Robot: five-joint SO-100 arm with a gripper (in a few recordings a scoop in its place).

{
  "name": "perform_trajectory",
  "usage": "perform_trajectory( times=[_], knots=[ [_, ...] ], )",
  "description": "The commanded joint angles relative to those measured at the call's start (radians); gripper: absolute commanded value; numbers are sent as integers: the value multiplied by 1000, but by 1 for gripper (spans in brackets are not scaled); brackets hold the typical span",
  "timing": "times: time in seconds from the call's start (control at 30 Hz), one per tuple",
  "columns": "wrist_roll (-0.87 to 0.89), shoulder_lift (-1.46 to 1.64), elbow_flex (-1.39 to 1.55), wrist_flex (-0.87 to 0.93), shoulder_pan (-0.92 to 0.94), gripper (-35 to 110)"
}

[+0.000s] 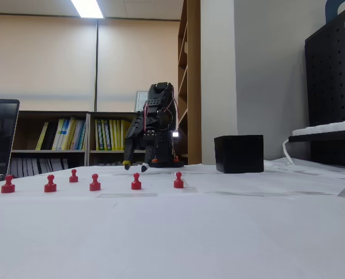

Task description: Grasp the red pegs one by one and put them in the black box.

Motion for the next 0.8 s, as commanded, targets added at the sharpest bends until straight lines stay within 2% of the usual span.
perform_trajectory(
  times=[0.0, 0.27, 0.77],
  knots=[
    [-61, 63, 8, -179, 34, 15],
    [-130, 239, 41, -416, 107, 15],
    [-155, 535, 282, -545, 169, 15]
  ],
)
